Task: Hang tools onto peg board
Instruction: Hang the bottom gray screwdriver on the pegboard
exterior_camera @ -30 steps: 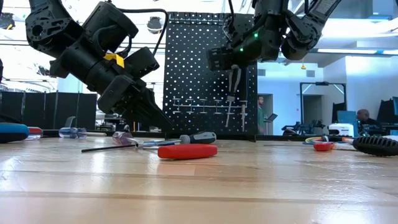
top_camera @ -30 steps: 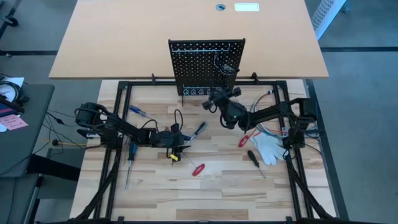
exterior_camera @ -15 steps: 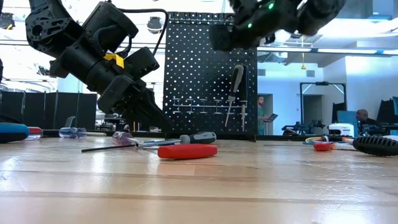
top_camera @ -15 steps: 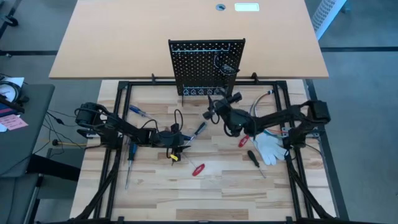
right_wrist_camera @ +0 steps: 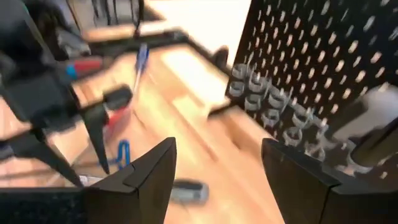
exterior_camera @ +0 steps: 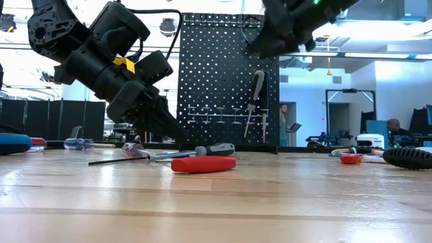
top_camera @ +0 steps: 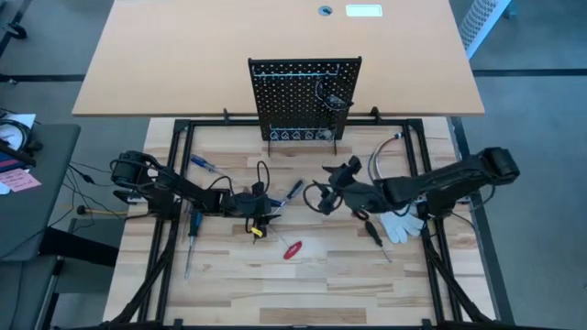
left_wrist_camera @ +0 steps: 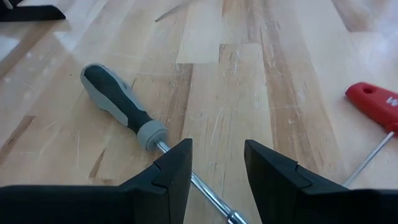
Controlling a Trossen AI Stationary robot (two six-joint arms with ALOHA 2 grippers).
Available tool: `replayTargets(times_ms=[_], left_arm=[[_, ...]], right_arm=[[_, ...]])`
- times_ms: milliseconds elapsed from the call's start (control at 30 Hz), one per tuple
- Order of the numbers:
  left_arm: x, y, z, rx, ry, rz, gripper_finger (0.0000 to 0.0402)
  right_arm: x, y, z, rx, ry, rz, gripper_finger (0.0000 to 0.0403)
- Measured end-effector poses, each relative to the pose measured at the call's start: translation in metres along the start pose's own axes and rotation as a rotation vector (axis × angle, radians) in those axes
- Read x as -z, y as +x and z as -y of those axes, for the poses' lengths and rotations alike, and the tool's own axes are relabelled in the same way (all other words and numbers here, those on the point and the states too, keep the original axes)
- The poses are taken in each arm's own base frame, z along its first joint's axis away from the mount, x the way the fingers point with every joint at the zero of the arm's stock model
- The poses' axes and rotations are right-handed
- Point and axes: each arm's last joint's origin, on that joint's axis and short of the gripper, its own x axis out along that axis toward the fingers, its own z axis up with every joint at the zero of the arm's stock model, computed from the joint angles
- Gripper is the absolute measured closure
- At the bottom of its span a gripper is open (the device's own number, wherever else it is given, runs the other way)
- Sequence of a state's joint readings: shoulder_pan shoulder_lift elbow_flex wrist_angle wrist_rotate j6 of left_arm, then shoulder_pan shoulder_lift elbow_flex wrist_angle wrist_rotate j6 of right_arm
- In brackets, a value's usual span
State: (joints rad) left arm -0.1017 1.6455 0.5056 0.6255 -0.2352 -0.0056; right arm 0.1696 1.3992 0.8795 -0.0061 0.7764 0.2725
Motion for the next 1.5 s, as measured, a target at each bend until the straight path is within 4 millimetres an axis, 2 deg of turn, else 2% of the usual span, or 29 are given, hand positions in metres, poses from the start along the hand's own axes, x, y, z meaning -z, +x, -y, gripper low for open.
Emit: replayTargets(times_ms=[133,267,400,467,633,833,1500], left_arm=[[-0.002,0.0,0.0,0.0,-0.006,0.022,0.026],[-0.002,0.0,0.0,0.0,-0.004,0.02,0.026],[-0.001,0.0,0.0,0.0,-0.002,0.013,0.026],[-0.001,0.0,0.0,0.0,-0.001,0.009,0.026],[0.0,0.0,0.0,0.0,0.002,-0.003,0.026],[0.0,0.0,0.0,0.0,0.0,0.003,0.026],[-0.001,0.0,0.0,0.0,-0.001,0.011,0.026]], right_arm=[[0.005,0.018,0.007,0.063,0.016,-0.025,0.02],[0.007,0.042,0.025,0.181,0.054,-0.032,0.0283],[0.004,0.055,0.046,0.268,0.111,-0.029,0.0374],[0.002,0.057,0.052,0.288,0.114,-0.03,0.0394],[0.001,0.065,0.066,0.296,0.138,-0.041,0.0386],[-0.003,0.071,0.078,0.324,0.133,-0.03,0.0396],[-0.009,0.084,0.091,0.292,0.122,0.018,0.0396]])
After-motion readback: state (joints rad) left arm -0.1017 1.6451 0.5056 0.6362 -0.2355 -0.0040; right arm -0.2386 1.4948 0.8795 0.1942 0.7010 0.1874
